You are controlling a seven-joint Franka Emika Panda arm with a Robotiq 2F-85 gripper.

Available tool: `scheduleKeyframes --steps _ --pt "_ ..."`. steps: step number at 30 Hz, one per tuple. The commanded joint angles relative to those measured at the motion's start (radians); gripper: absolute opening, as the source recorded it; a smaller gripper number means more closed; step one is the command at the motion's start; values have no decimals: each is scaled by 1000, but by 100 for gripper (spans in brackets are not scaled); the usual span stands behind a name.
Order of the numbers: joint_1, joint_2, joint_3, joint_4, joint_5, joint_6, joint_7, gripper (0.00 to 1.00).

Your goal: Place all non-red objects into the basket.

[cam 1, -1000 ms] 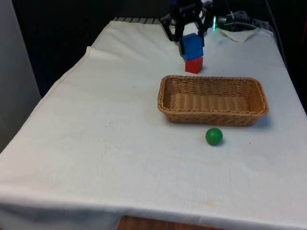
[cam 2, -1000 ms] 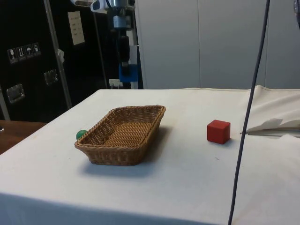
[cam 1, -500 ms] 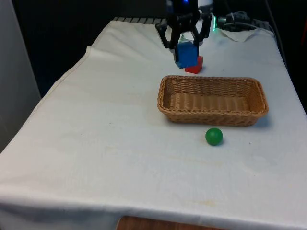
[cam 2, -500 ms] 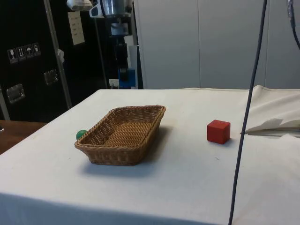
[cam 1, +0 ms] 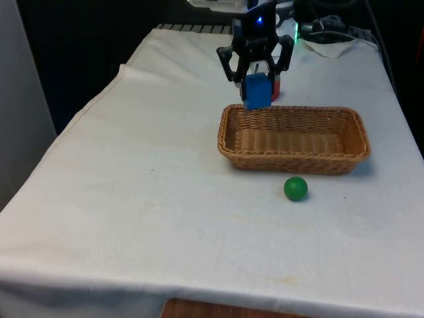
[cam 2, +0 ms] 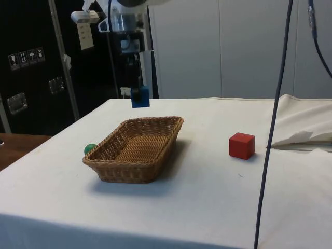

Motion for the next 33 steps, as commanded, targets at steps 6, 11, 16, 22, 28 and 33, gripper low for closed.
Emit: scheduleKeyframes --steps 6,11,16,22,28,33 --pt "11 31 4 -1 -28 35 60 0" --pt "7 40 18 -1 -20 36 71 0" --pt "16 46 47 -6 -24 54 117 0" --pt "11 68 71 -10 -10 79 144 0" --pt "8 101 89 -12 11 109 165 0" --pt "8 128 94 -11 30 134 181 0"
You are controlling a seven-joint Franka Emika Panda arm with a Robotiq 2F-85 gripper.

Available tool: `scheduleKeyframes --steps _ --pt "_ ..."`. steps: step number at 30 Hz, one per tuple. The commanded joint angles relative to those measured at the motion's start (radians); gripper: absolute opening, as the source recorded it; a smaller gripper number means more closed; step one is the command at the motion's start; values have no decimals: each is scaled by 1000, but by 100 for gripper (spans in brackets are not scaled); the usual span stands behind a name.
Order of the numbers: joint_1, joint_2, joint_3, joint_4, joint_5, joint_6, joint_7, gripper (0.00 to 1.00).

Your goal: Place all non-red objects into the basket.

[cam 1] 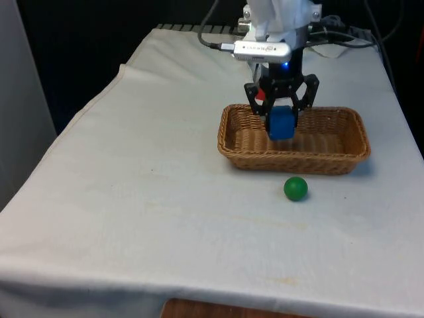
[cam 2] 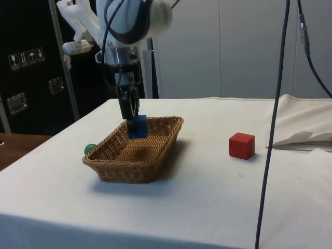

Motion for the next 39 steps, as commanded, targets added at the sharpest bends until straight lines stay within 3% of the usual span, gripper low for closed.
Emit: scheduleKeyframes --steps 1,6,32,34,36,37,39 --pt "0 10 5 -1 13 18 8 0" --pt "2 23 15 -1 15 39 38 0" --pt "0 77 39 38 12 41 71 0" --pt "0 78 40 40 12 41 71 7" --pt "0 74 38 35 9 40 69 25" --pt "0 79 40 41 12 40 71 25" --pt "0 79 40 42 12 40 71 44"
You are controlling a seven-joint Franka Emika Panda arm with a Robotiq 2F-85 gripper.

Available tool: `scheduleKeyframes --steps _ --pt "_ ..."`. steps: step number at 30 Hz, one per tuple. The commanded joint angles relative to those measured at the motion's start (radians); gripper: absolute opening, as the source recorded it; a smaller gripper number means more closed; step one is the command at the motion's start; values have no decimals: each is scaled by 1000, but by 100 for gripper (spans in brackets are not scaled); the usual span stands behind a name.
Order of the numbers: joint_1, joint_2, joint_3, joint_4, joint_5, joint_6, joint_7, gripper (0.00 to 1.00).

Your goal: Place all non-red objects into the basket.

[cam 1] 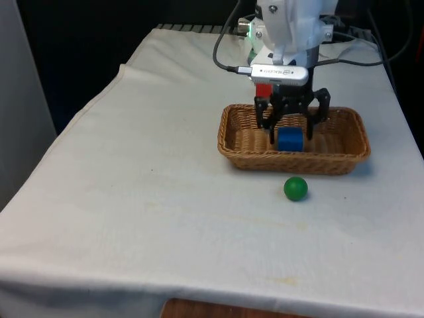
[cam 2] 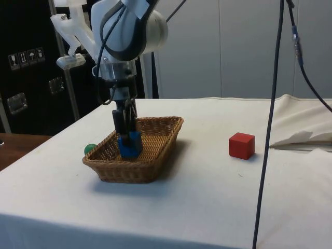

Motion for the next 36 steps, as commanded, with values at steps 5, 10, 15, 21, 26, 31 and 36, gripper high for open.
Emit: scheduleKeyframes --steps 5,10,15,21,26,31,36 --pt "0 6 2 7 3 0 2 100" --pt "0 6 2 7 3 0 2 100" --pt "2 -23 -8 7 -5 -26 18 100" --pt "3 -54 -14 10 -10 -58 39 100" --pt "3 -86 -18 13 -16 -87 61 100" --pt "-1 -111 -12 13 -12 -101 74 100" --pt "6 -108 -5 46 -25 -122 126 100"
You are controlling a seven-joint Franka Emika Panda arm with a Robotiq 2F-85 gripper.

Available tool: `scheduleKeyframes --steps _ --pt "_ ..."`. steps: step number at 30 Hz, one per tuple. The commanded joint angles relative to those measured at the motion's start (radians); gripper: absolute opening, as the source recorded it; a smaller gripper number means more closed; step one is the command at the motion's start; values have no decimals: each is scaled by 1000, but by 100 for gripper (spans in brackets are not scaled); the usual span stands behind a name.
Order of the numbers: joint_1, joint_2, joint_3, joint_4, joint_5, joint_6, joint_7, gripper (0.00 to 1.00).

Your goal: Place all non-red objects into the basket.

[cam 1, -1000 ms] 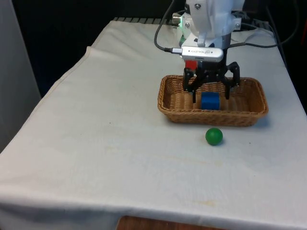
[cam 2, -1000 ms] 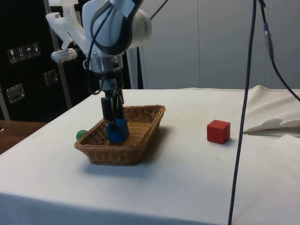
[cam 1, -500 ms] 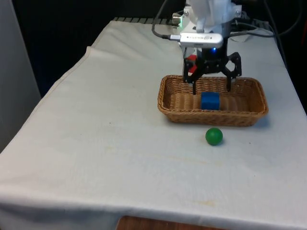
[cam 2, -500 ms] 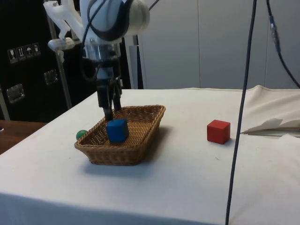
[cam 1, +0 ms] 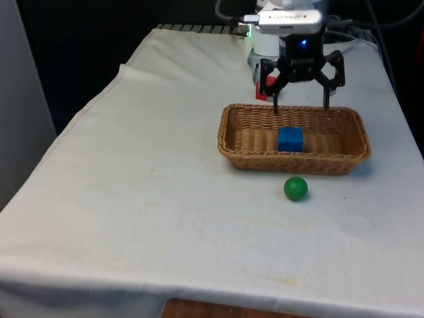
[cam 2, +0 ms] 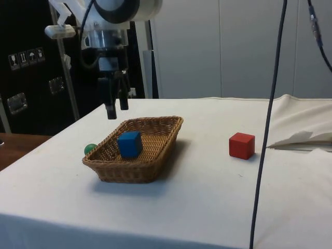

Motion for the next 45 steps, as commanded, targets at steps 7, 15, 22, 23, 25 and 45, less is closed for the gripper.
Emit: scheduleKeyframes --steps 7,15,22,23,25,45 --pt "5 42 8 64 -5 -15 48 100" --pt "0 92 19 138 0 -27 69 100" --pt "-21 159 19 244 19 -64 47 100" --pt "-24 167 19 256 24 -69 42 100" --pt "-29 184 15 279 35 -75 30 100" --pt "-56 337 4 442 127 -95 -65 100"
